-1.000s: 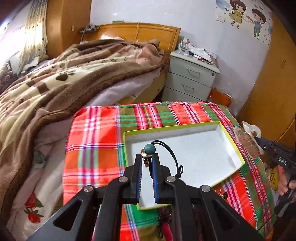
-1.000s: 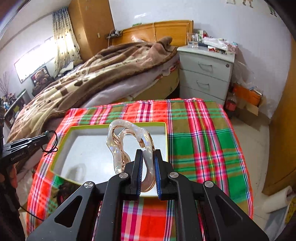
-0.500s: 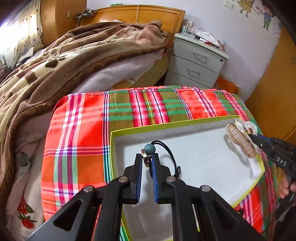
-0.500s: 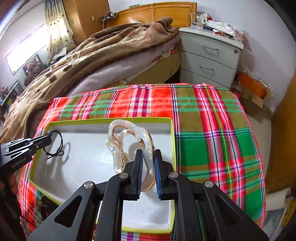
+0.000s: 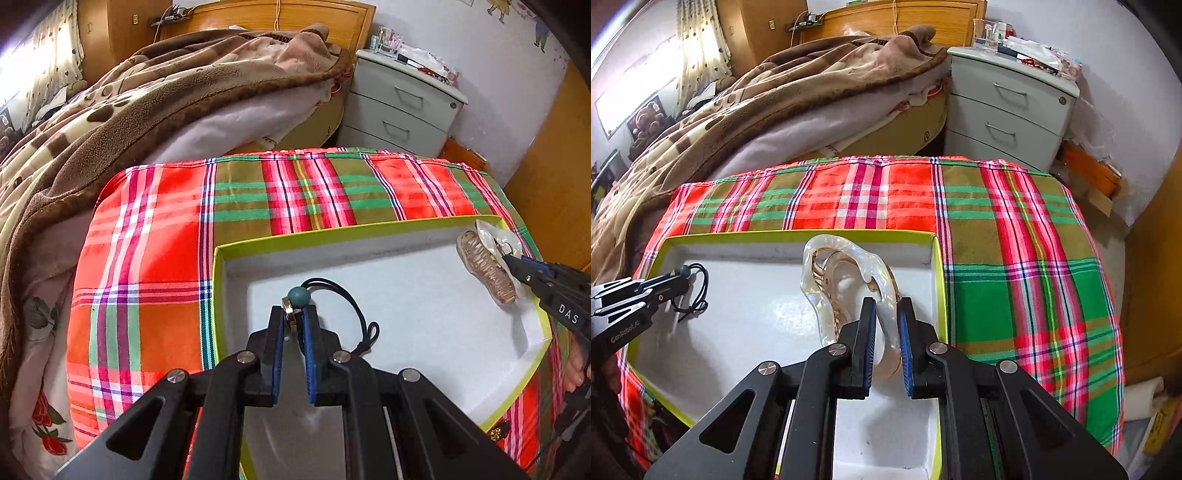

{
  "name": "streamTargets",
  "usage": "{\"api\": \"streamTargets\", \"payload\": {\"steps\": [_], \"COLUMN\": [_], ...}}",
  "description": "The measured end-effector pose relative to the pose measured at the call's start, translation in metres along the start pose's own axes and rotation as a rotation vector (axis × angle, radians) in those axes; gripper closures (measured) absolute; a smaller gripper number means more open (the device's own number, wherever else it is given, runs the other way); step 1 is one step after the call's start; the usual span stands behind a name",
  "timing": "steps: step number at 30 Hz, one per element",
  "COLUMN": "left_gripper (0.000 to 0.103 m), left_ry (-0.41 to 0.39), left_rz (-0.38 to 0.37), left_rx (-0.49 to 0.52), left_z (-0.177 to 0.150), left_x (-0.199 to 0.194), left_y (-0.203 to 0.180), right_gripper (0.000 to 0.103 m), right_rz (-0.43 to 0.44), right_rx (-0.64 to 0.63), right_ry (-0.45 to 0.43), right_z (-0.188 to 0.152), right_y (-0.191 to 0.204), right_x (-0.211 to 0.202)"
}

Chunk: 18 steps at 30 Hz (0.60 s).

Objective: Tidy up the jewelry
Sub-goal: 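Lower the claw clip into the yellow box with right gripper while left lowers the hair tie in, then open both grippers and withdraw them from the box toward the jewelry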

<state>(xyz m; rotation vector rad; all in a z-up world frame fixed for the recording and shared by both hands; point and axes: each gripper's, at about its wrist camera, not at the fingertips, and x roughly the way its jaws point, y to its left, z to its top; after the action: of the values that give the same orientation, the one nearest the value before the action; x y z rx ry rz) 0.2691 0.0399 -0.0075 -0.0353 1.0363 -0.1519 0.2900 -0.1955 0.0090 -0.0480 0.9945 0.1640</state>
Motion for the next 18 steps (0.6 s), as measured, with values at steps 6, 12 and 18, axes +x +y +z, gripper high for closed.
{"api": "streamTargets", "payload": {"steps": [6,12,18], "left_gripper": [0.089,0.070,0.065], "left_ry": [0.004,-0.014,-0.048], "left_rz": [0.004,-0.001,-0.009], "left_rx": [0.002,-0.008,-0.030], "left_z": [0.001,0.003,0.002], "left_x": [0.000,-0.006,-0.023], "left_y": [-0.001,-0.001,0.004], "right_gripper": [0.090,0.076,0.070], "right_rz": [-0.003,0.014,0.029], "right_rx": [0.004,0.020,0.037], "right_ry": [-0.005,-0.038,-0.076], "right_z": [0.000,0.003,0.002], "right_y": [0.001,0.000,0.001], "right_x": [0.000,-0.008,-0.022]}}
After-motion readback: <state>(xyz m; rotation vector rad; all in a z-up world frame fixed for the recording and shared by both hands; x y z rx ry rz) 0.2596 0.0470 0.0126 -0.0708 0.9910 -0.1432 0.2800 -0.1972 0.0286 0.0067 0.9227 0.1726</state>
